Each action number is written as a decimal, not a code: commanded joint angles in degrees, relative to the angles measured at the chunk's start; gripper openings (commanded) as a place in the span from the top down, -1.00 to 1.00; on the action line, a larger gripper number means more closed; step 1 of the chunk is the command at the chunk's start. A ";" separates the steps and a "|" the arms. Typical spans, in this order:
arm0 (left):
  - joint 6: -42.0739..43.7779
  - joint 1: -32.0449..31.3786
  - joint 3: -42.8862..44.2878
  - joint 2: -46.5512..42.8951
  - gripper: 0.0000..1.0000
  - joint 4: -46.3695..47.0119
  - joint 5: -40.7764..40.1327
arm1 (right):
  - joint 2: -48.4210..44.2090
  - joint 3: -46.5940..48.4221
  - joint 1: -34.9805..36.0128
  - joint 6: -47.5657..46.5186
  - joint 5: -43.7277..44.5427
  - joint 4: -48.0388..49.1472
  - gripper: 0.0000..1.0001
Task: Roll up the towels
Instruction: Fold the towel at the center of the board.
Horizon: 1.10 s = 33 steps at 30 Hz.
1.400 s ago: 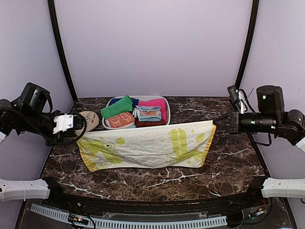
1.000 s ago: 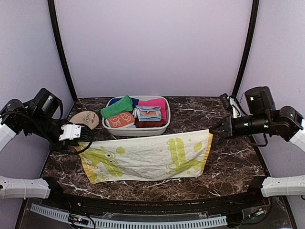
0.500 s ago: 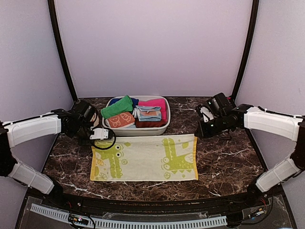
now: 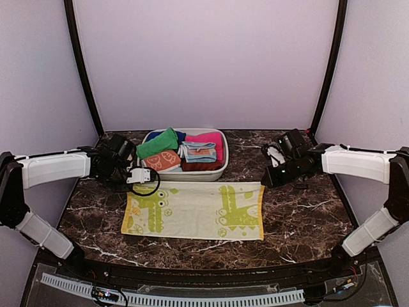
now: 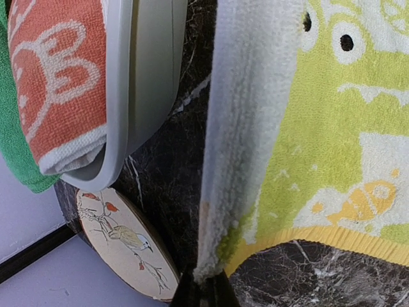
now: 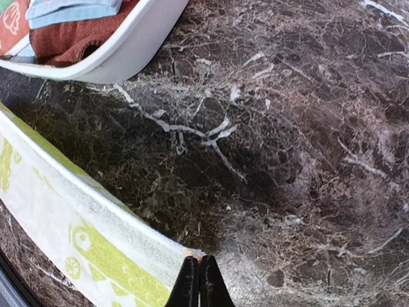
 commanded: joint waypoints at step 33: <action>-14.75 -1.96 -16.38 -13.86 1.00 -12.09 13.87 | -15.56 -23.52 17.84 24.89 10.90 -1.84 1.00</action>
